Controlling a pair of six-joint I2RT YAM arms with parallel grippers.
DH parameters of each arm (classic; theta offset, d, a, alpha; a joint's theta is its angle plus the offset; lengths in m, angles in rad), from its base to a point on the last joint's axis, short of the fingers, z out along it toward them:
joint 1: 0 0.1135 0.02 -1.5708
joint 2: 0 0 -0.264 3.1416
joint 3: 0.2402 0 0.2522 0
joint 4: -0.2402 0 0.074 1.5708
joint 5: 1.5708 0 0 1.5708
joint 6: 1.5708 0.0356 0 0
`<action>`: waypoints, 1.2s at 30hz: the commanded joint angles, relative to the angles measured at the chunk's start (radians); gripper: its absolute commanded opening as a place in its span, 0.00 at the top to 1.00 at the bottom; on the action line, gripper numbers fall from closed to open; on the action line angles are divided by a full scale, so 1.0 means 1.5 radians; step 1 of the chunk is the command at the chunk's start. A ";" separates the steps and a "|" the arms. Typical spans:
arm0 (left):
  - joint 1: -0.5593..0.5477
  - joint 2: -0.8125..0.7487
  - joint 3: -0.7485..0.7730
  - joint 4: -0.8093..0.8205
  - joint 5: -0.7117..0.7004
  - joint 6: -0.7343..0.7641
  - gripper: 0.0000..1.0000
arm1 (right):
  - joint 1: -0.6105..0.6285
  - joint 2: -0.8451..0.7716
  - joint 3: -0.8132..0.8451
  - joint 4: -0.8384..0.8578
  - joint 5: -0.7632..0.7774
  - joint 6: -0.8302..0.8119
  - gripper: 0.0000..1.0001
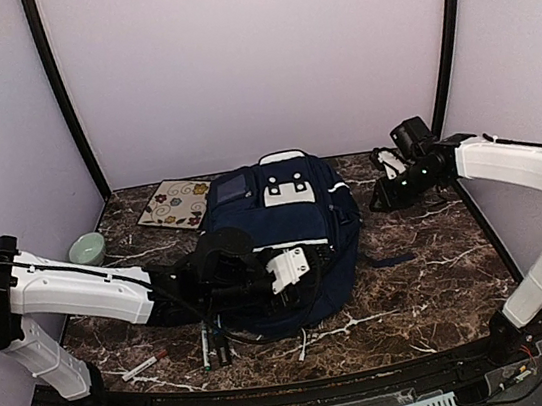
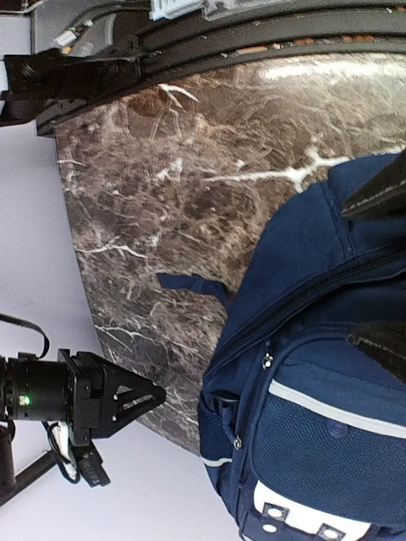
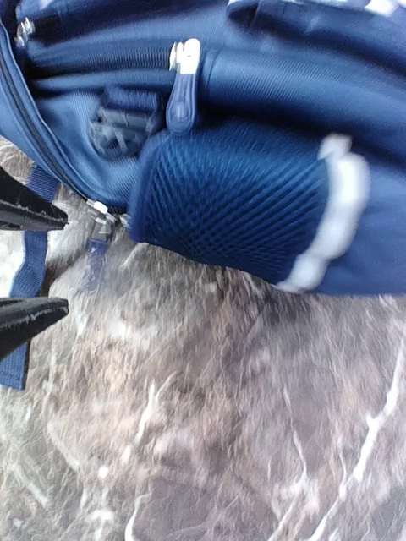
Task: Pack the student bag
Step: Adjust the student bag at the center of the board.
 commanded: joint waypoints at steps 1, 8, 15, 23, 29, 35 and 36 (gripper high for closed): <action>-0.009 -0.025 0.041 -0.016 0.052 -0.035 0.51 | -0.009 -0.074 -0.044 0.053 -0.022 0.033 0.70; -0.004 -0.073 0.087 -0.083 -0.049 -0.075 0.35 | -0.005 -0.147 -0.091 0.062 -0.084 0.092 0.69; 0.120 -0.069 0.187 -0.396 -0.175 -0.277 0.30 | 0.065 -0.155 -0.143 0.156 -0.158 0.172 0.68; 0.286 -0.127 0.065 -0.485 -0.158 -0.441 0.28 | 0.079 -0.103 -0.174 0.184 -0.088 0.196 0.51; 0.316 -0.080 0.014 -0.441 -0.105 -0.480 0.30 | 0.075 -0.028 -0.164 0.191 -0.072 0.188 0.49; 0.314 -0.022 0.006 -0.373 0.005 -0.453 0.32 | 0.040 0.026 -0.146 0.229 -0.090 0.183 0.56; 0.312 -0.020 0.002 -0.362 0.016 -0.449 0.32 | 0.034 0.042 -0.136 0.231 -0.096 0.178 0.61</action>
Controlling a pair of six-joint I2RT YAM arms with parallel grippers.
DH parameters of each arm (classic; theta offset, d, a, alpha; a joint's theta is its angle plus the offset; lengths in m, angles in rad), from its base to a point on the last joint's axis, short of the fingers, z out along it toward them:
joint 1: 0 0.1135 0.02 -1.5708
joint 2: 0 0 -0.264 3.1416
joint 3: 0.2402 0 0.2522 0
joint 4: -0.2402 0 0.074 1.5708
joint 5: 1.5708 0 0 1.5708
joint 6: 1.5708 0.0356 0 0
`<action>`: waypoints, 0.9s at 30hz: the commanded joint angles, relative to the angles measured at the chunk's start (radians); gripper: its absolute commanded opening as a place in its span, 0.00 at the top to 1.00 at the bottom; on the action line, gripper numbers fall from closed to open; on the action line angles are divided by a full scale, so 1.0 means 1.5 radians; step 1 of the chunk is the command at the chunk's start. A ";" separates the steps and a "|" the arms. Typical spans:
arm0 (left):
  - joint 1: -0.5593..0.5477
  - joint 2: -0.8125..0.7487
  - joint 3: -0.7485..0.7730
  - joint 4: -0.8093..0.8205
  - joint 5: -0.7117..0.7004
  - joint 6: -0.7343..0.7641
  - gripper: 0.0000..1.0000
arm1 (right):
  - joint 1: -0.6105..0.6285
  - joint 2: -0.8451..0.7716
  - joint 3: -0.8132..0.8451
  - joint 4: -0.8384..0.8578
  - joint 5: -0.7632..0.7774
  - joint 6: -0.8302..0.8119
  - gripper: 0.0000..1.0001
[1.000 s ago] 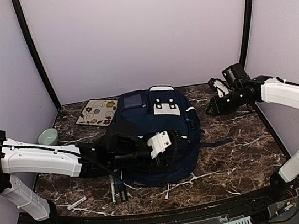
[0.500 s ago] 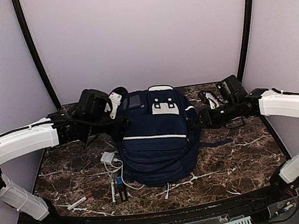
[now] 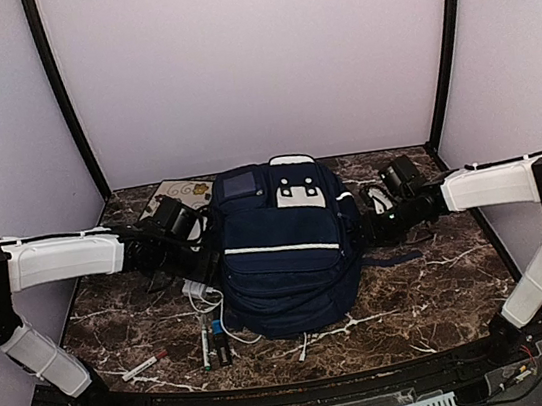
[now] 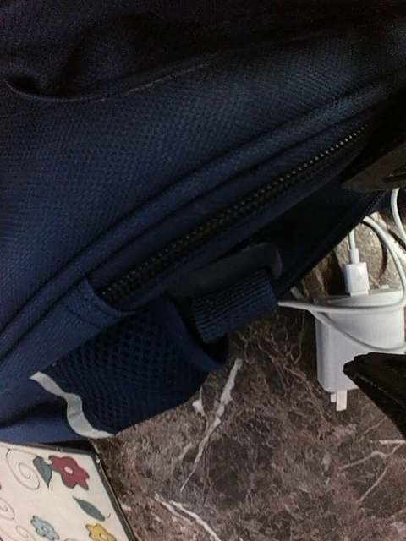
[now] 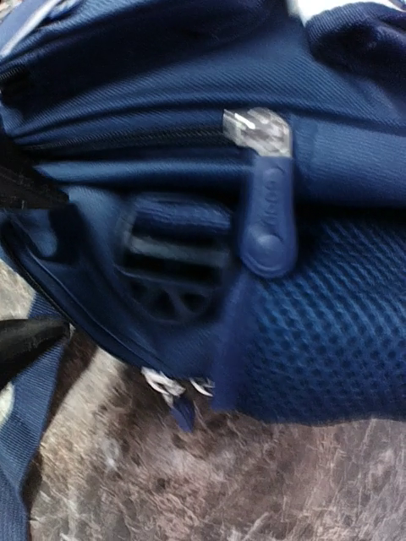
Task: Pack the student bag
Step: Adjust the student bag at the center of the board.
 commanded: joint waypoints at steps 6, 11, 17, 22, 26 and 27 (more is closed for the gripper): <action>-0.052 0.012 -0.037 0.145 0.199 0.084 0.30 | -0.070 0.096 0.094 0.079 -0.046 -0.012 0.90; -0.097 0.027 -0.018 0.160 0.237 0.144 0.30 | -0.107 0.142 0.189 0.052 -0.054 -0.038 0.97; -0.098 -0.032 -0.019 0.177 0.268 0.198 0.30 | -0.125 0.174 0.295 -0.040 -0.006 -0.088 0.86; -0.098 -0.093 -0.022 0.129 0.240 0.243 0.27 | -0.134 0.134 0.317 -0.125 0.089 -0.136 0.81; -0.093 -0.116 -0.017 0.110 0.204 0.260 0.27 | -0.135 0.097 0.316 -0.201 0.116 -0.151 0.75; -0.084 -0.118 -0.015 0.114 0.193 0.257 0.27 | -0.135 0.088 0.316 -0.217 0.120 -0.147 0.74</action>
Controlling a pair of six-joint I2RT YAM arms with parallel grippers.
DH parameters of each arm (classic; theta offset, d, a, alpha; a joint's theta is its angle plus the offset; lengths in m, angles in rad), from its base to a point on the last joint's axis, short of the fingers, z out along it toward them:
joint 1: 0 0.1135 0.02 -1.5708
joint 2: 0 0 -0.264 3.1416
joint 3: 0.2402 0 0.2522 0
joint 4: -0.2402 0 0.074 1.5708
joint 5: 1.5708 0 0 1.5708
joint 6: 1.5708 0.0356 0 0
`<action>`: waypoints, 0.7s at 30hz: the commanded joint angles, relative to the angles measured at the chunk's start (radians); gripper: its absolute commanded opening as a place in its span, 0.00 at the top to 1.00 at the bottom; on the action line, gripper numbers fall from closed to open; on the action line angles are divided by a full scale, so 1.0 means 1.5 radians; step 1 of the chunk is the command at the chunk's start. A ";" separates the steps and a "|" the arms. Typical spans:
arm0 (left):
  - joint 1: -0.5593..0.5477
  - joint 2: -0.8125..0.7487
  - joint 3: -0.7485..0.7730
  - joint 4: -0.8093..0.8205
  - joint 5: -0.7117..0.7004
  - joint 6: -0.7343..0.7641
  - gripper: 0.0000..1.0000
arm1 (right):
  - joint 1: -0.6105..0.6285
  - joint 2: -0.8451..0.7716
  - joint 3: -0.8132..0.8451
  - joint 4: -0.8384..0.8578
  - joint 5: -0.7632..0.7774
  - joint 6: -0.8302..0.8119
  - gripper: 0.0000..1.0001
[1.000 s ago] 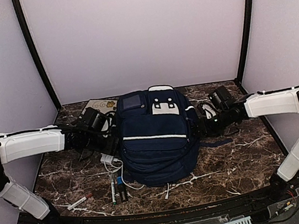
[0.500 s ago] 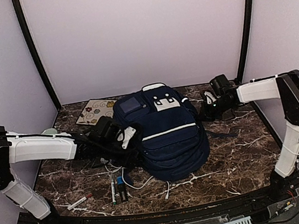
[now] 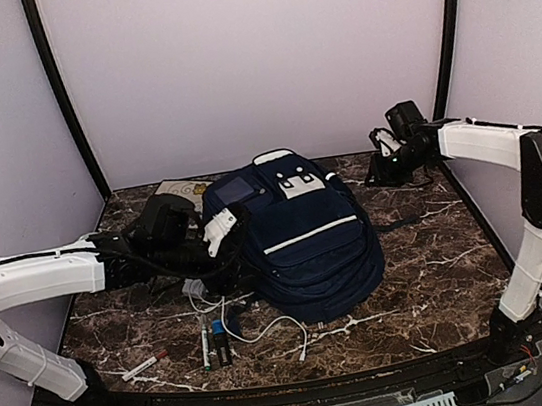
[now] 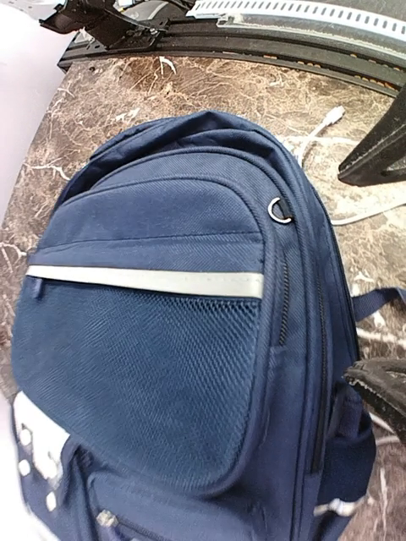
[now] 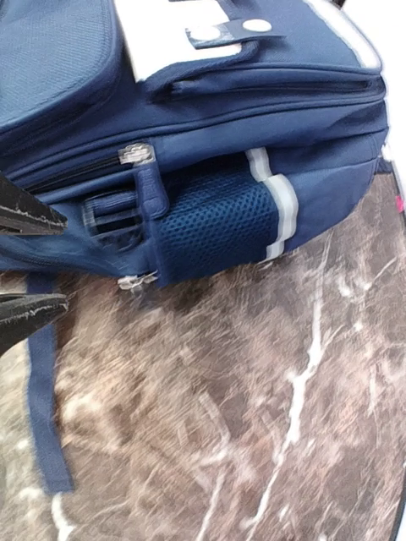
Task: Pack the student bag
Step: Adjust the student bag at the center of the board.
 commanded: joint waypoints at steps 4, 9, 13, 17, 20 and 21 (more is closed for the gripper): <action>0.098 0.003 0.061 -0.019 -0.022 -0.007 0.27 | -0.004 -0.079 0.006 -0.115 0.029 0.019 0.73; 0.155 0.087 0.154 0.011 -0.006 -0.066 0.28 | 0.008 -0.107 -0.029 -0.082 -0.041 0.110 0.72; 0.155 0.122 0.156 0.057 0.164 -0.124 0.32 | 0.043 -0.138 -0.067 -0.063 -0.102 0.148 0.69; 0.156 0.084 0.115 0.080 0.134 -0.125 0.32 | 0.090 -0.136 -0.084 -0.035 -0.125 0.171 0.66; 0.155 0.078 0.108 0.078 0.125 -0.121 0.32 | 0.102 -0.129 -0.096 -0.015 -0.106 0.194 0.65; 0.155 0.078 0.106 0.081 0.129 -0.123 0.32 | 0.103 -0.128 -0.101 -0.009 -0.103 0.201 0.65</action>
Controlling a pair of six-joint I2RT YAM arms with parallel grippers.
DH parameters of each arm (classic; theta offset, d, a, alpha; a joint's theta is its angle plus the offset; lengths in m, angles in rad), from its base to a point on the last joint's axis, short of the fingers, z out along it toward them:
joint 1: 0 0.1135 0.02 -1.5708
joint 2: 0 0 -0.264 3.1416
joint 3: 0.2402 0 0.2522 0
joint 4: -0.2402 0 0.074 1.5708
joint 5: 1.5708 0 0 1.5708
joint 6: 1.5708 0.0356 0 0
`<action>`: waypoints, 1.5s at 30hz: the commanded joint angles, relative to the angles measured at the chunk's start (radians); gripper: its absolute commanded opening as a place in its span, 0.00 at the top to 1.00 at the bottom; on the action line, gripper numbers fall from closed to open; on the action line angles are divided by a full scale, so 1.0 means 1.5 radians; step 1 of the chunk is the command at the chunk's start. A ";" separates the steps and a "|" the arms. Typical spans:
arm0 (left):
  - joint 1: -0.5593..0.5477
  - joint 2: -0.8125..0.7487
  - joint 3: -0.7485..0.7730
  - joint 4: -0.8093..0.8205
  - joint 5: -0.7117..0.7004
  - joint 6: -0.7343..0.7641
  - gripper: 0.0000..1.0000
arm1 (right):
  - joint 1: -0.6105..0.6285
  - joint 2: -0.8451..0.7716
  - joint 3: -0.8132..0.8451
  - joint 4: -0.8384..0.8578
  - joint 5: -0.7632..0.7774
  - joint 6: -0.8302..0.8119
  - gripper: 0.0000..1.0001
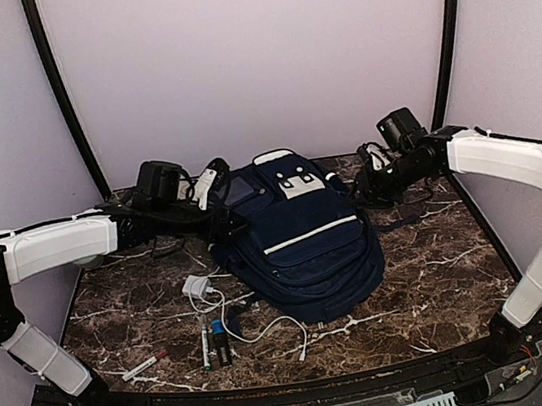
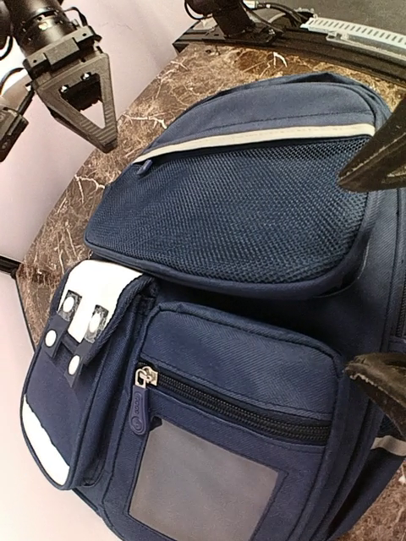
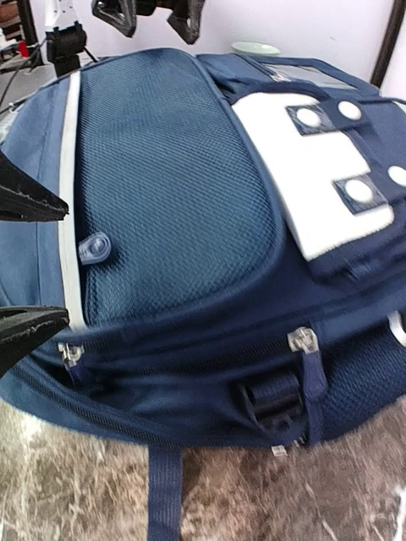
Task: Pack the student bag
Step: Adjust the student bag at the center of the board, then pick up the student bag from the upper front pocket.
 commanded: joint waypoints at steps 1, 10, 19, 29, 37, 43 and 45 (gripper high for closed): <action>-0.001 -0.037 -0.014 0.033 0.030 -0.018 0.32 | 0.008 0.004 -0.021 0.053 -0.002 0.049 0.65; -0.001 -0.002 0.041 -0.007 0.025 -0.020 0.34 | -0.007 -0.023 -0.032 -0.001 0.015 -0.010 0.65; -0.008 0.012 0.054 -0.006 -0.042 -0.106 0.37 | -0.043 0.014 -0.033 -0.016 -0.022 -0.120 0.65; -0.062 0.094 0.160 -0.112 -0.055 -0.009 0.27 | -0.003 0.008 -0.122 0.080 -0.081 -0.147 0.65; -0.086 0.184 0.253 -0.170 -0.070 0.083 0.21 | -0.008 -0.002 -0.110 0.031 -0.028 -0.190 0.65; -0.086 0.210 0.253 -0.184 -0.095 0.118 0.22 | -0.011 -0.016 -0.124 0.074 -0.066 -0.154 0.64; -0.086 0.205 0.241 -0.175 -0.106 0.122 0.22 | -0.010 -0.005 -0.137 0.111 -0.092 -0.122 0.64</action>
